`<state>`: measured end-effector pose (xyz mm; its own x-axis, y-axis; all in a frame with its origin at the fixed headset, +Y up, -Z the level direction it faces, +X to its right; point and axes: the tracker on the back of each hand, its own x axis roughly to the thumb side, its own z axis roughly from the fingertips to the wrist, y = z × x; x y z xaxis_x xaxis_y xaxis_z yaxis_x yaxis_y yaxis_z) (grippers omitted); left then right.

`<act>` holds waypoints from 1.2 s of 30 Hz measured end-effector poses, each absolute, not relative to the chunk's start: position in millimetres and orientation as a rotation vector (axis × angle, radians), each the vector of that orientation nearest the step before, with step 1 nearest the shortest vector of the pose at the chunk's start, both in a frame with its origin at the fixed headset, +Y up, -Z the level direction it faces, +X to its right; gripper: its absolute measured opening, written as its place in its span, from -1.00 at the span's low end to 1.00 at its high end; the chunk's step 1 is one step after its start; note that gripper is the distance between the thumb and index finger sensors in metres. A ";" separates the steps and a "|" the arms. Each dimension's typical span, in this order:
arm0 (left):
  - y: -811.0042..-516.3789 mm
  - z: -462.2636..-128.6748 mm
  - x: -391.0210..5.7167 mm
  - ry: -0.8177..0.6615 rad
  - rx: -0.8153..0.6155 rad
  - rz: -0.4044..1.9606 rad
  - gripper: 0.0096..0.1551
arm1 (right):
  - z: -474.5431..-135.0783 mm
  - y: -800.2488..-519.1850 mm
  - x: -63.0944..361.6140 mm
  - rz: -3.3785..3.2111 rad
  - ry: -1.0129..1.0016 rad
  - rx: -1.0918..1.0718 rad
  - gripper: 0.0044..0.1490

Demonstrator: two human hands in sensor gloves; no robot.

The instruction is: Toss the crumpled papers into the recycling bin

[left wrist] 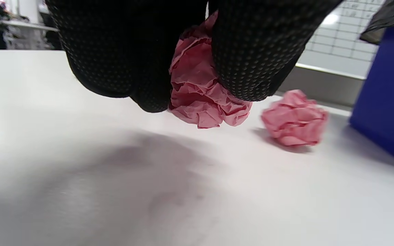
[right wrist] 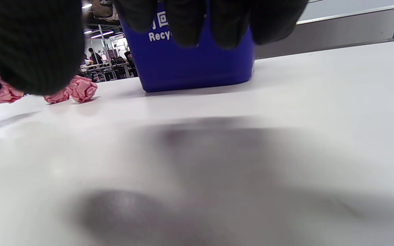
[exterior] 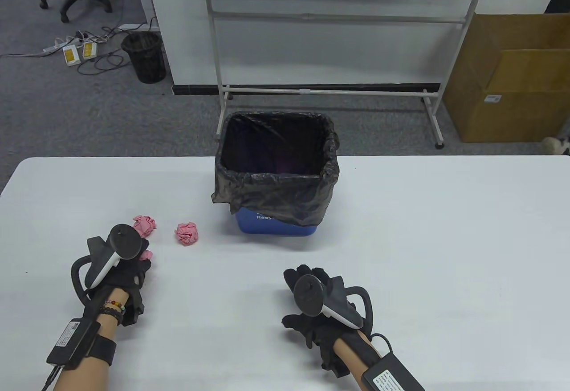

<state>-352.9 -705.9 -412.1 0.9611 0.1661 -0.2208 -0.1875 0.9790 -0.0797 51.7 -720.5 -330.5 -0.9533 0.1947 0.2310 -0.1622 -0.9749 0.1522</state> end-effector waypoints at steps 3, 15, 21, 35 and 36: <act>-701.1 -412.2 -337.5 0.161 -0.134 0.215 -0.31 | -330.7 -720.4 52.1 2.930 0.194 0.364 0.25; -671.4 -405.3 -266.7 -0.110 -0.235 0.436 -0.29 | -332.2 -718.2 56.5 2.917 0.183 0.343 0.25; -649.8 -405.9 -235.8 -0.253 -0.302 0.551 -0.29 | -333.9 -718.6 59.8 2.912 0.190 0.330 0.25; -577.0 -438.9 -168.9 -0.519 -0.375 0.801 -0.30 | -334.9 -718.7 60.9 2.897 0.197 0.326 0.25; -571.7 -442.6 -165.7 -0.527 -0.368 0.829 -0.30 | -335.0 -718.7 60.9 2.895 0.196 0.327 0.25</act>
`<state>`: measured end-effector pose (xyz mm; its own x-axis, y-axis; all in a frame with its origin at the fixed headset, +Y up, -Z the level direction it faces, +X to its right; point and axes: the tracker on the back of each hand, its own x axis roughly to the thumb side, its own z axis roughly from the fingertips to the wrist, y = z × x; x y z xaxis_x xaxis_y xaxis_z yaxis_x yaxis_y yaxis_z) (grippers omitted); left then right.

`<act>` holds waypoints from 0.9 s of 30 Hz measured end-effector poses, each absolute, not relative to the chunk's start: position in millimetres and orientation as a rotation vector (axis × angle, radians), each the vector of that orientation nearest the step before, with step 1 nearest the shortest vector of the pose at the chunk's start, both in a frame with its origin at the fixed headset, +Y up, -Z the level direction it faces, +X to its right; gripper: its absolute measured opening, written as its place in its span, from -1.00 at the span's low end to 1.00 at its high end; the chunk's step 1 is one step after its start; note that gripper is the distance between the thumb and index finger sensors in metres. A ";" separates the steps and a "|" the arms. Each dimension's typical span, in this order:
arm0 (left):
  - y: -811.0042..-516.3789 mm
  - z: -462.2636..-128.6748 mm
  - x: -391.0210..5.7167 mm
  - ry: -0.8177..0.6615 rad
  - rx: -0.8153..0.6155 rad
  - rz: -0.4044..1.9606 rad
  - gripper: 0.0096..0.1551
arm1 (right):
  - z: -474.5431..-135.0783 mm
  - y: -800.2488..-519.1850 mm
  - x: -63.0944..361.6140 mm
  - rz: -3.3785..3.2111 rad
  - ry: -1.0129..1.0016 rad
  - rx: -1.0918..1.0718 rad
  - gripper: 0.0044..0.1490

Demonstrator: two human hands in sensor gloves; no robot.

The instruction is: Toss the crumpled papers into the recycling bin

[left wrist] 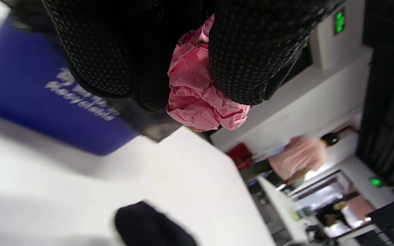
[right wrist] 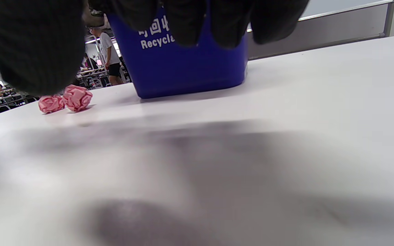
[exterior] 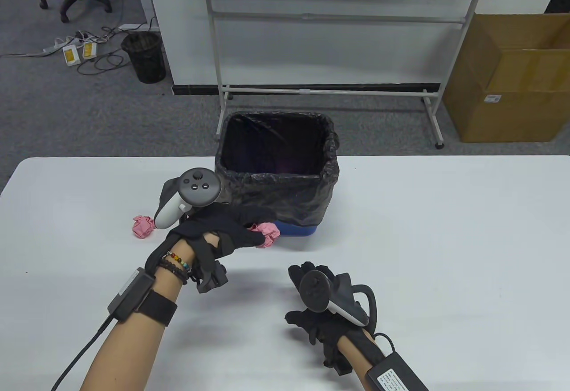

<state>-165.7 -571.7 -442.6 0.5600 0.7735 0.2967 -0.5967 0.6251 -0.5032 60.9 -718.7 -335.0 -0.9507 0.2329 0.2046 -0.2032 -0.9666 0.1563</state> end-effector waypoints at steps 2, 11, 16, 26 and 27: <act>-559.2 -451.4 -159.4 -0.541 -0.336 0.894 -0.30 | -335.1 -718.8 60.9 2.890 0.197 0.329 0.25; -512.7 -486.0 -149.1 -0.338 0.157 0.927 -0.24 | -335.3 -715.4 60.4 2.870 0.177 0.342 0.25; -525.8 -490.9 -148.5 -0.282 0.211 0.716 0.04 | -335.0 -715.8 60.0 2.874 0.178 0.348 0.25; -523.0 -469.2 -194.6 -0.217 0.279 0.623 -0.05 | -333.0 -715.5 57.5 2.892 0.169 0.361 0.25; -524.2 -466.5 -201.6 -0.206 0.276 0.623 -0.06 | -332.5 -715.3 56.9 2.893 0.166 0.364 0.25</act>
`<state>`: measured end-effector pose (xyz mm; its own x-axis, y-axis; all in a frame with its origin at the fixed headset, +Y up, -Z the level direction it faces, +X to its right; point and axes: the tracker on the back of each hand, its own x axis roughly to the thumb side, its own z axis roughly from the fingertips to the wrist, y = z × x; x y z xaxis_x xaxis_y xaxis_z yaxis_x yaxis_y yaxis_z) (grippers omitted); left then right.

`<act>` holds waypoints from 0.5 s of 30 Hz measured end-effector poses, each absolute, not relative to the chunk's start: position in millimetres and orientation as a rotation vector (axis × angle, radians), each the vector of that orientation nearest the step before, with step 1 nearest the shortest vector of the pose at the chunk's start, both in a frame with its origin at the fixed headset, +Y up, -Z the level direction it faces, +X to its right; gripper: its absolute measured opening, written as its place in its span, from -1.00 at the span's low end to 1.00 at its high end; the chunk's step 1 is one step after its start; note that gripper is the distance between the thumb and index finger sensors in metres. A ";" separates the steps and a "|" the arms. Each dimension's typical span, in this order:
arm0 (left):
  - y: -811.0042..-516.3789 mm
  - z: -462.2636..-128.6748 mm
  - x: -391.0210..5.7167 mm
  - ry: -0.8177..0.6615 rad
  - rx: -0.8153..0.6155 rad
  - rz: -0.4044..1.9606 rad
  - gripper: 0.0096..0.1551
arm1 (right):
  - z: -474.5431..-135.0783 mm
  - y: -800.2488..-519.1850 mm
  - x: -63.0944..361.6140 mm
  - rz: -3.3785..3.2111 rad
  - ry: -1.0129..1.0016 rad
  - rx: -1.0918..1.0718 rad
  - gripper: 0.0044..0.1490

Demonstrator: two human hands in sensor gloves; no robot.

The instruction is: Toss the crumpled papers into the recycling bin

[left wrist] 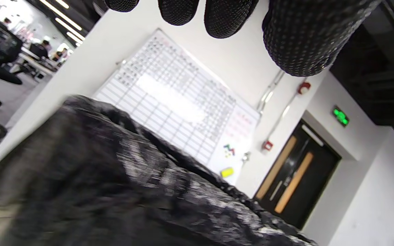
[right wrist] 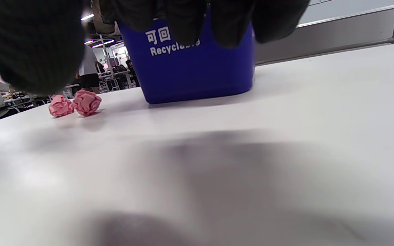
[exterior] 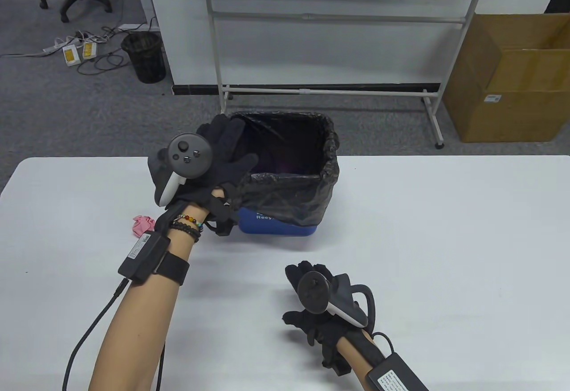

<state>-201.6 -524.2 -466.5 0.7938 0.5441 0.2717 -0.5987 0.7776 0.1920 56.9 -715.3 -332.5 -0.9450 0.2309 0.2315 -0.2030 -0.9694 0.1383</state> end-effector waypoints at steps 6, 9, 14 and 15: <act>-535.8 -457.7 -248.8 -0.104 0.322 0.609 -0.10 | -330.6 -715.7 54.0 2.903 0.158 0.378 0.25; -548.9 -458.5 -273.0 -0.053 0.323 0.584 -0.11 | -329.9 -716.0 52.9 2.908 0.157 0.384 0.25; -578.6 -466.0 -306.2 0.036 0.300 0.542 -0.13 | -328.4 -715.2 50.6 2.918 0.149 0.395 0.25; -583.4 -468.1 -310.6 0.042 0.289 0.531 -0.13 | -328.3 -715.3 50.1 2.918 0.149 0.397 0.25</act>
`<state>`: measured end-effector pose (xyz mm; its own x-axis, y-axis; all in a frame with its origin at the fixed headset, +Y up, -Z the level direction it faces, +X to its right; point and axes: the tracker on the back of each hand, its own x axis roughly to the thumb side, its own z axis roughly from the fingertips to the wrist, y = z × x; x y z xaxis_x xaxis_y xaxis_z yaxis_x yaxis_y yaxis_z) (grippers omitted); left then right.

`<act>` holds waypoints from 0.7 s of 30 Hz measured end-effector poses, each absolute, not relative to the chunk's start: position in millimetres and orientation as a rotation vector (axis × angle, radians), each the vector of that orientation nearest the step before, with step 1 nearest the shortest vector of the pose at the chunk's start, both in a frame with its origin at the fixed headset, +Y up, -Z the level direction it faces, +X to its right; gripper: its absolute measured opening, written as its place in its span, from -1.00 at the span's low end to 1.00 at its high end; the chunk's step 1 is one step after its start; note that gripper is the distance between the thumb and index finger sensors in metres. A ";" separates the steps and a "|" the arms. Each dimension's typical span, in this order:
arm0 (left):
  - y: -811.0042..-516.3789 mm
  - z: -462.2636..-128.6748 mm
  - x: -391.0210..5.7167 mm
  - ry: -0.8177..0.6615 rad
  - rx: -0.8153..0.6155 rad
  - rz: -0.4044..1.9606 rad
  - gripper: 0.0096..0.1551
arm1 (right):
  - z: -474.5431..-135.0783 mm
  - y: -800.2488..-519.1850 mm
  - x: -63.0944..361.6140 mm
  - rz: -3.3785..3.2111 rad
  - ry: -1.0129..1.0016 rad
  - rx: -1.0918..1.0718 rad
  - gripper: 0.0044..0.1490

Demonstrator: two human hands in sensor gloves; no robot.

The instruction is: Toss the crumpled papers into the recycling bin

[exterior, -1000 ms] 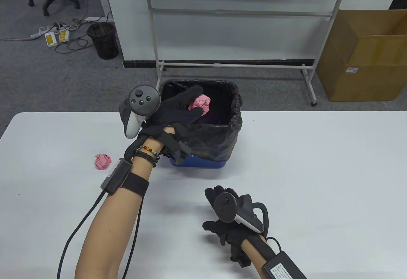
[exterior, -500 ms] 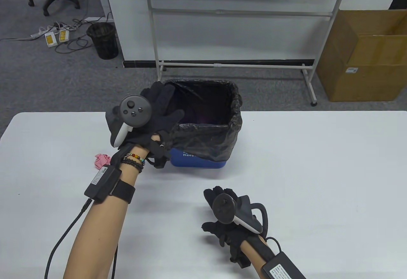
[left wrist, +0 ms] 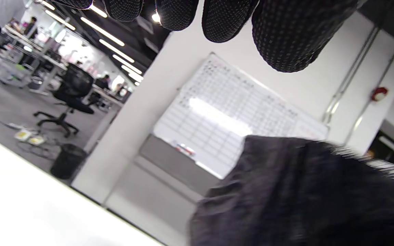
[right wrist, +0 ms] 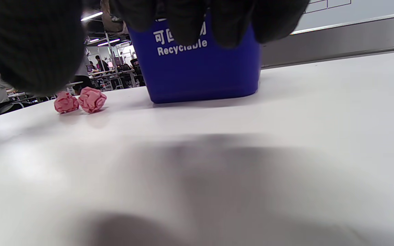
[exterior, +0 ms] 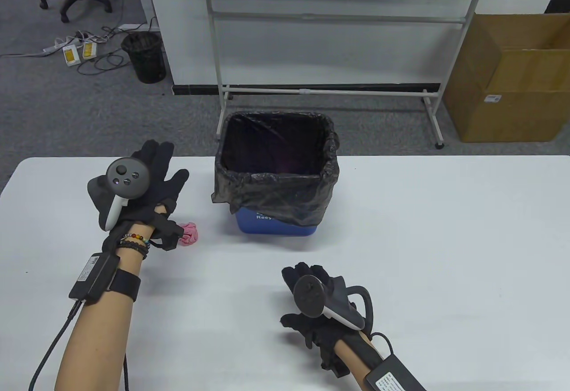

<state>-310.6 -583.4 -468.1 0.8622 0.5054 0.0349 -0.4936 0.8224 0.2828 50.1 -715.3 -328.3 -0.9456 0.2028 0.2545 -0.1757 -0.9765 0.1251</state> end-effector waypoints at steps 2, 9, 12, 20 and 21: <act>-597.6 -475.0 -321.0 0.084 0.232 0.476 -0.13 | -328.0 -716.3 48.6 2.921 0.150 0.409 0.25; -649.5 -495.7 -340.4 0.165 0.124 0.370 -0.11 | -328.3 -717.8 48.8 2.939 0.154 0.395 0.25; -668.9 -502.1 -347.8 0.210 0.075 0.328 -0.10 | -328.4 -717.7 49.5 2.943 0.159 0.387 0.25; -708.1 -513.9 -360.8 0.273 -0.062 0.277 -0.13 | -328.4 -716.8 51.8 2.951 0.176 0.369 0.25; -713.0 -515.1 -361.7 0.277 -0.075 0.260 -0.13 | -328.9 -716.7 52.2 2.951 0.177 0.367 0.25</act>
<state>-361.7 -713.0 -515.1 0.9288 0.2432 -0.2797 -0.2638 0.9638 -0.0378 52.2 -716.7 -328.9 -0.9567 0.1749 0.2327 -0.1457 -0.9798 0.1370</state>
